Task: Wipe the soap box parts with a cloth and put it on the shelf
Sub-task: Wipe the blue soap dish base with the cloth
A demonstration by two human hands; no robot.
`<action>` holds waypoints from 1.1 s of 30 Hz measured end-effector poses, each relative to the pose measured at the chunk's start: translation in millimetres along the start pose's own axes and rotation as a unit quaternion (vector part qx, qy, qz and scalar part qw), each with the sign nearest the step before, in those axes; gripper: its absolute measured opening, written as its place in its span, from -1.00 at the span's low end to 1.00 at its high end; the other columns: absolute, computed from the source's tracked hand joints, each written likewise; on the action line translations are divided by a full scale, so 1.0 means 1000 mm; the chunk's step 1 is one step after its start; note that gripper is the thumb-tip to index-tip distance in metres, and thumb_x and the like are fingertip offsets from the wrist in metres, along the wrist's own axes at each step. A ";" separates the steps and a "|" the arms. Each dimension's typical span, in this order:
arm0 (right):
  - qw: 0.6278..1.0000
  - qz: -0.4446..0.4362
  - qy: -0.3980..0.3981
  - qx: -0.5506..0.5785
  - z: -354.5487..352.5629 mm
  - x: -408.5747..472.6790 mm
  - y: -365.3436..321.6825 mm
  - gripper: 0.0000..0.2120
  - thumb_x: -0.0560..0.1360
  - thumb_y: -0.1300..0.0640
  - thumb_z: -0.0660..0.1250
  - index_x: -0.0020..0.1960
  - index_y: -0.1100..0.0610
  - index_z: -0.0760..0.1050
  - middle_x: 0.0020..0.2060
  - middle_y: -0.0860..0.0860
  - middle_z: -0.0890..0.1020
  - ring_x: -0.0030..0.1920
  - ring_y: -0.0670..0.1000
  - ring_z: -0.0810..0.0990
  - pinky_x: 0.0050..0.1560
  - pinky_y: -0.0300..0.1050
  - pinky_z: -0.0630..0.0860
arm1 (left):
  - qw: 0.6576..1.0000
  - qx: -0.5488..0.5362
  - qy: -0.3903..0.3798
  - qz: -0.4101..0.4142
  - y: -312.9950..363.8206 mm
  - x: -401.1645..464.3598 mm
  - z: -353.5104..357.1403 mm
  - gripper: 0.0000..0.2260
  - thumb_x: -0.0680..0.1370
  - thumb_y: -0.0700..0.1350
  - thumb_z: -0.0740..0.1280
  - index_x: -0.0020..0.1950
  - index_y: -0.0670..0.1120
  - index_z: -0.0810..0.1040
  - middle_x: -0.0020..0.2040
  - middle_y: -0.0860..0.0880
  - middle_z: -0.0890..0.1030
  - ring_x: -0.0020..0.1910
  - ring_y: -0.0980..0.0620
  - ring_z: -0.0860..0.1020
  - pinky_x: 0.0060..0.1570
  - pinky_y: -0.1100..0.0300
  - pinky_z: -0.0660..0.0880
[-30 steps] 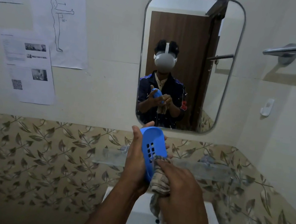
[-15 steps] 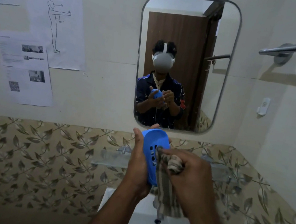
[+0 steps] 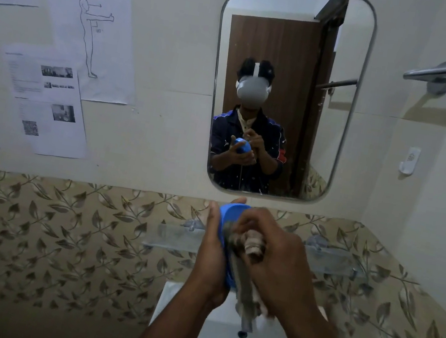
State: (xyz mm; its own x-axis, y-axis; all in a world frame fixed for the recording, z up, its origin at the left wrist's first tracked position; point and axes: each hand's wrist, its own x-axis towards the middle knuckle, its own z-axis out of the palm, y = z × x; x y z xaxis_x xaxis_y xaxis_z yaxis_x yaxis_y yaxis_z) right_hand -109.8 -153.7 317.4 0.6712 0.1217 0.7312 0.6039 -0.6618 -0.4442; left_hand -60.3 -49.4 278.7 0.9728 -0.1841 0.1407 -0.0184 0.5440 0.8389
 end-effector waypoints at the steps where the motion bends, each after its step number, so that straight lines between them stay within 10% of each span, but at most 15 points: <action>1: 0.999 0.011 0.049 -0.005 0.005 0.003 0.000 -0.68 0.42 0.22 0.46 0.00 -0.10 0.44 -0.30 -0.10 0.61 -0.33 -0.15 0.59 -0.36 -0.24 0.54 | 1.000 0.017 0.001 -0.006 -0.003 0.000 0.001 -0.40 0.60 0.32 0.00 0.32 -0.03 0.59 0.10 -0.21 0.70 0.05 -0.14 0.69 0.00 0.04 0.64; 6: 0.985 0.114 0.081 -0.104 0.017 0.003 0.002 -0.82 0.52 0.16 0.37 -0.06 -0.03 0.37 -0.41 -0.13 0.48 -0.41 -0.16 0.49 -0.47 -0.30 0.44 | 0.998 0.052 0.023 0.029 -0.007 0.005 -0.002 -0.47 0.61 0.29 0.00 0.37 0.08 0.53 0.18 -0.13 0.68 0.18 -0.15 0.64 0.20 -0.10 0.56; 12: 0.978 0.182 -0.076 0.072 0.009 -0.027 0.020 -0.67 0.41 0.34 0.43 -0.11 -0.11 0.54 -0.19 -0.18 0.67 -0.18 -0.25 0.63 -0.27 -0.40 0.48 | 0.995 -0.065 0.040 0.058 -0.004 0.014 -0.025 -0.49 0.55 0.27 0.10 0.35 0.06 0.55 -0.09 -0.15 0.66 -0.21 -0.10 0.57 -0.17 0.01 0.57; 15: 0.923 0.255 -0.051 0.282 0.007 -0.037 0.031 -0.65 0.49 0.46 0.33 -0.04 0.01 0.62 -0.13 -0.14 0.72 -0.10 -0.19 0.68 -0.16 -0.40 0.52 | 0.992 -0.102 0.069 0.019 -0.010 0.015 -0.043 -0.49 0.63 0.25 0.01 0.28 0.01 0.60 -0.11 -0.10 0.73 -0.21 -0.11 0.67 -0.15 -0.06 0.65; 19: 0.778 0.449 0.011 0.440 0.033 -0.057 0.036 -0.80 0.54 0.45 0.17 -0.11 0.38 0.57 -0.52 0.07 0.63 -0.49 0.01 0.60 -0.59 -0.31 0.46 | 0.983 -0.160 0.094 -0.005 -0.021 0.016 -0.066 -0.43 0.64 0.26 -0.01 0.27 -0.07 0.61 -0.04 -0.16 0.71 -0.16 -0.15 0.68 -0.08 -0.13 0.64; 29: 0.705 0.554 -0.099 0.431 0.127 -0.113 0.065 -0.50 0.13 -0.15 0.59 -0.10 0.18 0.71 -0.30 0.17 0.70 -0.32 0.09 0.64 -0.26 -0.07 0.54 | 0.970 -0.179 0.164 -0.014 -0.085 -0.004 -0.123 -0.51 0.55 0.22 0.13 0.25 -0.02 0.65 0.05 -0.22 0.68 -0.08 -0.23 0.67 -0.01 -0.16 0.64; 33: 0.654 0.604 -0.082 0.447 0.152 -0.133 0.080 -0.69 0.30 0.07 0.53 -0.09 0.29 0.70 -0.36 0.22 0.65 -0.41 0.08 0.59 -0.33 -0.12 0.50 | 0.964 -0.166 0.197 -0.060 -0.109 -0.004 -0.147 -0.49 0.61 0.18 0.09 0.38 -0.11 0.51 0.15 -0.27 0.62 -0.02 -0.24 0.66 -0.01 -0.13 0.62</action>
State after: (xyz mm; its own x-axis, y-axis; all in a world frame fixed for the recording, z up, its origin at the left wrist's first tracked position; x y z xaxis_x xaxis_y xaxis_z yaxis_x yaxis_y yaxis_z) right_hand -85.4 -110.1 106.1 0.8841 0.0362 -0.4659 -0.4492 0.3407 -0.8259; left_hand -28.1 12.7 109.4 0.9769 0.0275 -0.2121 0.1112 0.7819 0.6134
